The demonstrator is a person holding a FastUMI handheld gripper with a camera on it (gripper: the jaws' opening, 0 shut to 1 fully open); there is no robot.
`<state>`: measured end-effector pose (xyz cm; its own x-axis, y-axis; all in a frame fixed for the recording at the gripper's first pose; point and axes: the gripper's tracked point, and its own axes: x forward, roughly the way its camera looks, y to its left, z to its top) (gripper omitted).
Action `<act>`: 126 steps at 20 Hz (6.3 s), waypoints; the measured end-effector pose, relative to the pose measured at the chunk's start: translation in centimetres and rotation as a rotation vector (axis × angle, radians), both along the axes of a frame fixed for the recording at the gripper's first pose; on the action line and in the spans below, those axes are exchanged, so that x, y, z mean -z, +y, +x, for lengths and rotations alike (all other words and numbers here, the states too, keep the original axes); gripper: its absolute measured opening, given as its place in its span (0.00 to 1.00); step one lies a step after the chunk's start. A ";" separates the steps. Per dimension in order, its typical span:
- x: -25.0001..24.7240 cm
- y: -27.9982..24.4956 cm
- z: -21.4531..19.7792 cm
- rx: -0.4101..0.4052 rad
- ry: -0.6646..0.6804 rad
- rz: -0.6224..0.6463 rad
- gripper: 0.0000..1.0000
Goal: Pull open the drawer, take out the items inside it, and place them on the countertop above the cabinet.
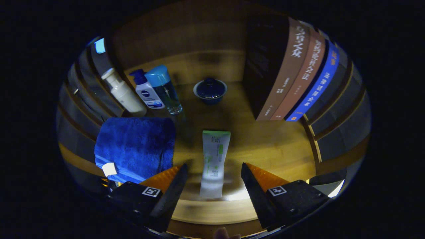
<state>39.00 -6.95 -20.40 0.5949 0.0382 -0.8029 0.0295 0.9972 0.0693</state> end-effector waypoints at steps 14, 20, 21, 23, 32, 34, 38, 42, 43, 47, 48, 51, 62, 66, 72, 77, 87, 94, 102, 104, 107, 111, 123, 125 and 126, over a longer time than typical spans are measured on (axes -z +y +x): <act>-7.7 1.8 -18.2 -0.009 -0.629 0.075 1.00; -6.4 1.0 -26.6 0.020 -0.787 0.029 1.00; -5.7 1.0 -27.6 0.020 -0.801 0.026 1.00; -4.2 1.2 -29.2 0.020 -0.825 0.011 1.00; 3.5 0.5 -31.5 0.025 -0.892 -0.065 1.00; 5.2 0.6 -31.2 0.027 -0.893 -0.067 1.00; 8.8 1.0 -29.8 0.018 -0.865 -0.077 1.00; 10.9 1.3 -28.3 0.021 -0.850 -0.072 1.00; 11.3 1.4 -28.0 0.022 -0.841 -0.071 1.00; 12.1 1.7 -27.6 0.019 -0.829 -0.056 1.00; 11.9 1.6 -27.0 0.017 -0.844 -0.065 1.00; 11.8 1.6 -27.1 0.010 -0.855 -0.078 0.99; 10.7 1.5 -20.3 0.001 -0.854 -0.065 0.99; 10.8 1.6 -17.0 0.001 -0.854 -0.057 0.99; 11.0 1.7 -13.2 -0.004 -0.856 -0.065 1.00; 11.1 1.7 -10.7 -0.002 -0.851 -0.063 1.00; 11.2 1.5 -8.9 0.005 -0.858 -0.091 1.00; 7.1 -0.3 -14.4 0.027 -0.863 -0.081 1.00; -1.6 -0.6 -24.7 -0.017 -0.887 -0.108 0.99; -4.1 -0.2 -27.0 -0.035 -0.911 -0.108 0.99; -8.6 0.2 -30.9 -0.045 -0.970 -0.081 0.99; -12.7 -0.4 -36.0 -0.036 -0.986 -0.071 0.99; -18.0 -1.2 -40.3 -0.003 -0.971 -0.024 0.99; -18.3 -1.3 -40.2 -0.006 -0.965 -0.042 0.99; -18.6 -1.2 -40.3 -0.010 -0.971 -0.046 0.99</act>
